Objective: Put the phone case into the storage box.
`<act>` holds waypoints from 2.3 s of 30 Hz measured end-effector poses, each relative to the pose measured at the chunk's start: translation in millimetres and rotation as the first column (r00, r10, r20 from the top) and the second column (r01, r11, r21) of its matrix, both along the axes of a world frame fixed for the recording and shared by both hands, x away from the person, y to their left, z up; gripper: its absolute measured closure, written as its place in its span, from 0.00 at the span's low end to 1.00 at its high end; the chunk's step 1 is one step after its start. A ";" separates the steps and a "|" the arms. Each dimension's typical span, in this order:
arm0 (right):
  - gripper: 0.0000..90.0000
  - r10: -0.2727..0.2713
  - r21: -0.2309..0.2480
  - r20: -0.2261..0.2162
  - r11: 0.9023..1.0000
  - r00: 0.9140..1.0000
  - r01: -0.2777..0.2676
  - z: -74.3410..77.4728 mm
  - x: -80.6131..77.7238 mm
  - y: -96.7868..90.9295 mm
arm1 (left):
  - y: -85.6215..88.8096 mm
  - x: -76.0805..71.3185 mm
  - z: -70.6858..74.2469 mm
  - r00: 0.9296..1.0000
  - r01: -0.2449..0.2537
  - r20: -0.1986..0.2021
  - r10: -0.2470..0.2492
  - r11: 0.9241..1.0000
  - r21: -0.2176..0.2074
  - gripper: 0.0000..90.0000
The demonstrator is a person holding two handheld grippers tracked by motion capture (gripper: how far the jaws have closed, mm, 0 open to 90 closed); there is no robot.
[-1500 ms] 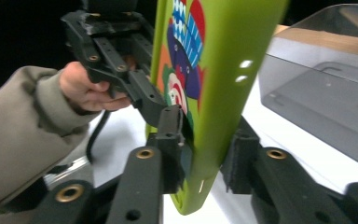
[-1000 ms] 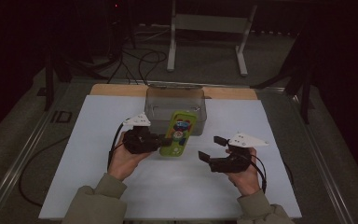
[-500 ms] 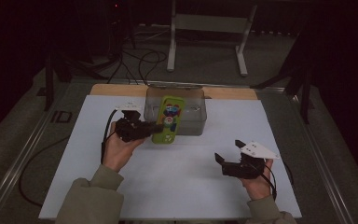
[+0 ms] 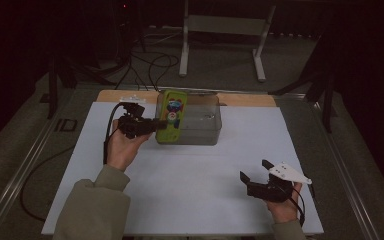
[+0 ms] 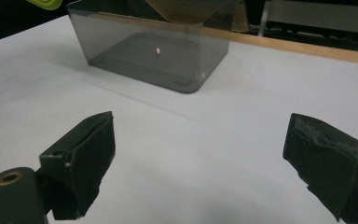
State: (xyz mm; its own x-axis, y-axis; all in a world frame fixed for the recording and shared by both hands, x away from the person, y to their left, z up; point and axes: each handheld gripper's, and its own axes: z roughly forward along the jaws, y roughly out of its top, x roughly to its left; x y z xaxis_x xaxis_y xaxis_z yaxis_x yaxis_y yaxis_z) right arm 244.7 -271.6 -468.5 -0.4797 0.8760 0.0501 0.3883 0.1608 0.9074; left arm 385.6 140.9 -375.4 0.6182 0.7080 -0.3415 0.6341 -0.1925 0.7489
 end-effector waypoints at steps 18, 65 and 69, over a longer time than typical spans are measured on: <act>0.11 -0.017 -0.010 -0.002 1.000 1.000 0.017 -4.5 -0.1 -0.9 | -3.5 40.0 8.5 0.989 -0.113 -0.079 0.125 0.984 0.137 0.87; 0.11 -0.032 -0.010 -0.032 0.999 0.999 0.032 -9.6 3.0 -2.4 | -27.1 92.5 -20.2 0.928 -0.250 -0.225 0.296 0.944 0.215 0.87; 0.11 -0.034 -0.006 -0.034 0.999 0.999 0.034 -9.8 3.3 -3.0 | -30.0 96.3 -27.6 0.921 -0.254 -0.242 0.305 0.942 0.220 0.87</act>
